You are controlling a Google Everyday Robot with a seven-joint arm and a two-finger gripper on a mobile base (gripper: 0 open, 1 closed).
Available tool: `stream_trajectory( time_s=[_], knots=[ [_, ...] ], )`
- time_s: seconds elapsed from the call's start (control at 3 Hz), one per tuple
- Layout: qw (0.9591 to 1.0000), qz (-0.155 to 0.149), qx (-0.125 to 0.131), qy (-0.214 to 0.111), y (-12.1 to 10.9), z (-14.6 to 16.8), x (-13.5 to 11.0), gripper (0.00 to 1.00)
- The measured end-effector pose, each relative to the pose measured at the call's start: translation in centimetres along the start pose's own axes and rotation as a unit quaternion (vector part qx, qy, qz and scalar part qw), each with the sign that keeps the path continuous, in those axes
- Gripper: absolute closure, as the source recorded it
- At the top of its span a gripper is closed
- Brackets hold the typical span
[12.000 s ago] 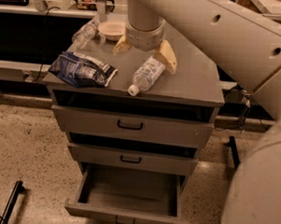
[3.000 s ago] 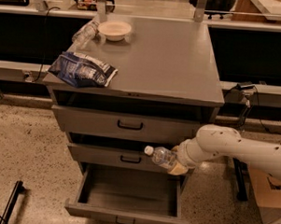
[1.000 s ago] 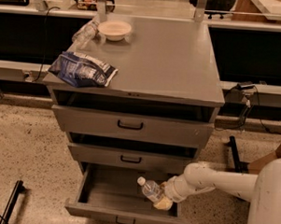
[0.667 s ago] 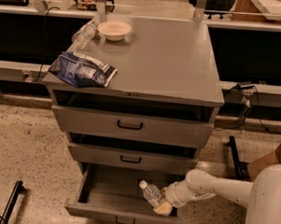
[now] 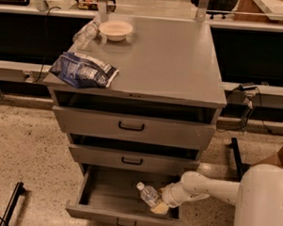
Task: Pick blue plastic bottle from bottom drawer and place on counter
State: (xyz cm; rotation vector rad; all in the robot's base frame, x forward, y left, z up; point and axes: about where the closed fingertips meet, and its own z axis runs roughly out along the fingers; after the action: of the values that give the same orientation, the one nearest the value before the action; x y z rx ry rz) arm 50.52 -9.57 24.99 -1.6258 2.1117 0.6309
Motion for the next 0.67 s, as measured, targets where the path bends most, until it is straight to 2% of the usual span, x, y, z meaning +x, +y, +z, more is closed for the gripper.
stream_trajectory(
  time_s=[0.33,0.67],
  knots=[
    [0.9999,-0.01,0.003,0.008,-1.7,1.5,0.7,1.0],
    [0.9996,-0.021,0.006,0.015,-3.0,2.5,1.3,0.81]
  ],
)
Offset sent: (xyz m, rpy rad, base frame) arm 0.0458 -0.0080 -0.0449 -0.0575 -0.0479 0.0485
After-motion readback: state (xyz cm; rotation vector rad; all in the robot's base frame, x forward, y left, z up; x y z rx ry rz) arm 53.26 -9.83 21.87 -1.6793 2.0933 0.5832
